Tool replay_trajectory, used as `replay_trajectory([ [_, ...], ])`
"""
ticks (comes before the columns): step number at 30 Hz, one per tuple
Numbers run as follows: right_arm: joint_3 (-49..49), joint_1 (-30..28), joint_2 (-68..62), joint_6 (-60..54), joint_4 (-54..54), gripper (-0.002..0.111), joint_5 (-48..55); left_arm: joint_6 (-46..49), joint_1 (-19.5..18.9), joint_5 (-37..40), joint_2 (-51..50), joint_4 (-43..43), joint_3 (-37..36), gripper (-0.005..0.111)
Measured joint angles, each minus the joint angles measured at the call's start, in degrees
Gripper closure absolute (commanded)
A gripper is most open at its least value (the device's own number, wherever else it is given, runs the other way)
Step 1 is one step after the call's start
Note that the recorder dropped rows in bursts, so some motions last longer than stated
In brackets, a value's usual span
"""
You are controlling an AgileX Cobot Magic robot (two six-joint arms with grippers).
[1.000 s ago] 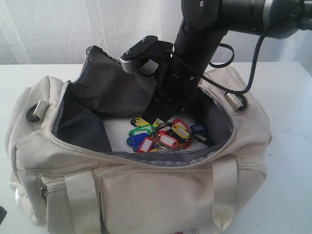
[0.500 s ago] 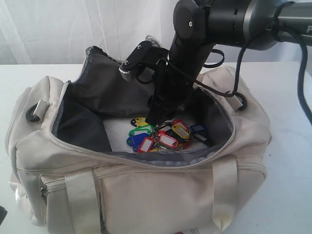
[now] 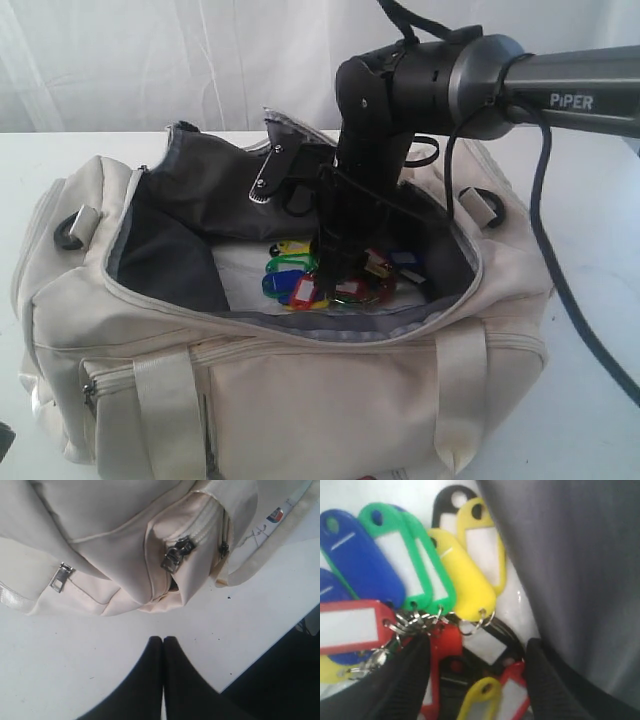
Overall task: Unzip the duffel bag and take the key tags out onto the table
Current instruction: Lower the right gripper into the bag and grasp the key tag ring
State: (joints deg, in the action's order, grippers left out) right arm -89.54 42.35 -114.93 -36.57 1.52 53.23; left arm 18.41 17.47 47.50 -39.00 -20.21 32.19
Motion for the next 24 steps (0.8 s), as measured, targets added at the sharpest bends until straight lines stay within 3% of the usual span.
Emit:
replay_trajectory([
  [2,-0.12,0.0,-0.51,0.0,0.0,0.055,-0.41,0.0,0.0,0.0,0.0,-0.12,0.0,0.107],
  [4,-0.22,0.0,-1.07,-0.1,0.0,0.062,-0.77,0.0,0.0,0.0,0.0,-0.12,0.0,0.107],
  [9,-0.6,0.1,-1.66,-0.1,-1.52,0.108,1.43,0.0,0.0,-0.12,0.0,-0.24,0.0,0.107],
  [24,-0.96,0.1,3.9,2.02,0.71,0.108,8.49,0.02,0.0,-0.22,0.0,-0.46,0.0,0.107],
])
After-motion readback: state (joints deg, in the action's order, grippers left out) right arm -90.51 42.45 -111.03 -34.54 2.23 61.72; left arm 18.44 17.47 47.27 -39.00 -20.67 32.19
